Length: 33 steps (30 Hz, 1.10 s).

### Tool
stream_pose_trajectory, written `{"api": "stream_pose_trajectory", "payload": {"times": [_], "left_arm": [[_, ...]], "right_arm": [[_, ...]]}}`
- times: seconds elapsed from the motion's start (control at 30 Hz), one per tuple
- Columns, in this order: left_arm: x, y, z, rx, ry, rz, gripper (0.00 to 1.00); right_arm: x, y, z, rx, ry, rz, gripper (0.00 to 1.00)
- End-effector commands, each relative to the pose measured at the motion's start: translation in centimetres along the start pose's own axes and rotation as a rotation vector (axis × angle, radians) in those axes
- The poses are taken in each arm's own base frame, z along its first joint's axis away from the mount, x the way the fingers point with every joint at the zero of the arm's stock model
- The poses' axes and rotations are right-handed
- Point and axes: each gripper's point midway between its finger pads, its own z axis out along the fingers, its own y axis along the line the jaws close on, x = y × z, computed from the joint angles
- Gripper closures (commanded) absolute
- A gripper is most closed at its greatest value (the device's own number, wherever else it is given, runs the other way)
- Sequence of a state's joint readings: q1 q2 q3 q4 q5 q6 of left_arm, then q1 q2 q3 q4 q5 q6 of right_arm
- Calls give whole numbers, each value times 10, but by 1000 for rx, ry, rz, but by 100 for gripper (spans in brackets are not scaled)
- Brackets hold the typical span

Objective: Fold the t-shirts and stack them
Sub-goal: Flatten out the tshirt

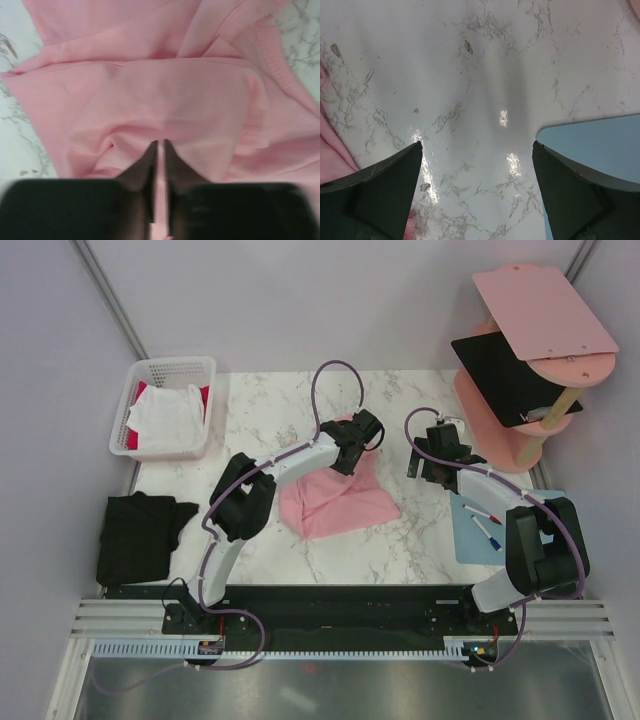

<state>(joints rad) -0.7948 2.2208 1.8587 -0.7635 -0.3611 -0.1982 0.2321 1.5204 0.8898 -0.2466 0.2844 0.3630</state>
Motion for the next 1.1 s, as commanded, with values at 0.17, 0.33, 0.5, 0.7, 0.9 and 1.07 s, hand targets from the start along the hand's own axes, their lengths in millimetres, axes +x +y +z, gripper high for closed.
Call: {"api": "stream_pose_trajectory", "payload": {"times": [0.17,0.33,0.5,0.7,0.9,1.07], "left_arm": [[-11,38,-4,-181,-34,5,98],[-29,42,-29,-119,-89,-75,44],[-32,31,-32,-57,-94,-75,2],[-21,11,-10,9,-41,-59,8],[-12,-7,7,73,1,-58,11],[-5,-15,16,102,23,-44,21]], "right_arm": [[-5,3,-3,-12,-25,1,2],[-5,4,-3,-18,-24,4,2],[-3,5,-2,-23,-18,5,2],[0,3,0,-14,-16,2,2],[0,2,0,-12,-14,-2,2],[2,2,1,-12,-11,-4,2]]}}
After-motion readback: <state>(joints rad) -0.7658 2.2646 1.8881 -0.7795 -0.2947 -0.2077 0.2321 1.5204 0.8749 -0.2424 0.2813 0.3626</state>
